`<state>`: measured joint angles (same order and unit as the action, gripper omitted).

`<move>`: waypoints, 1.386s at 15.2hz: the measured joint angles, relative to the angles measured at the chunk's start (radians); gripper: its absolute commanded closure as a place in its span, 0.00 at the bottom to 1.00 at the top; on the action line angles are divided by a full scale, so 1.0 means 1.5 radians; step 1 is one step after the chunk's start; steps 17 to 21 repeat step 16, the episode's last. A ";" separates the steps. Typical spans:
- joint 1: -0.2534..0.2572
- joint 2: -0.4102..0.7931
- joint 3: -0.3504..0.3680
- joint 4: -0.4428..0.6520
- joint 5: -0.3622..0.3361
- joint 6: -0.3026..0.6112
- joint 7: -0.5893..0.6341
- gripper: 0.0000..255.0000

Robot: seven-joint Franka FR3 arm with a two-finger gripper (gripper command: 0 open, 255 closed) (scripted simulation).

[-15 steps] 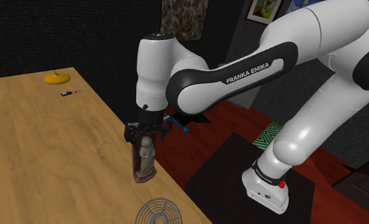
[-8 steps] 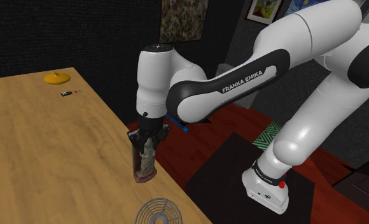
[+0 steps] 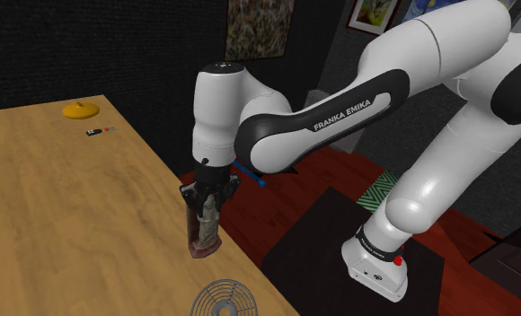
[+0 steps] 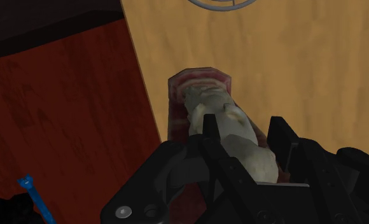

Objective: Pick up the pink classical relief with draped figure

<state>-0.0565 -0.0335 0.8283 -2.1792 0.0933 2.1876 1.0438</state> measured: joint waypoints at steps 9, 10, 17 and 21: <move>-0.001 -0.042 -0.009 0.041 0.031 -0.073 -0.020 1.00; -0.001 -0.045 -0.010 0.048 0.033 -0.083 -0.021 1.00; -0.002 -0.061 -0.017 0.086 0.042 -0.133 -0.027 1.00; -0.002 -0.061 -0.017 0.086 0.042 -0.133 -0.027 1.00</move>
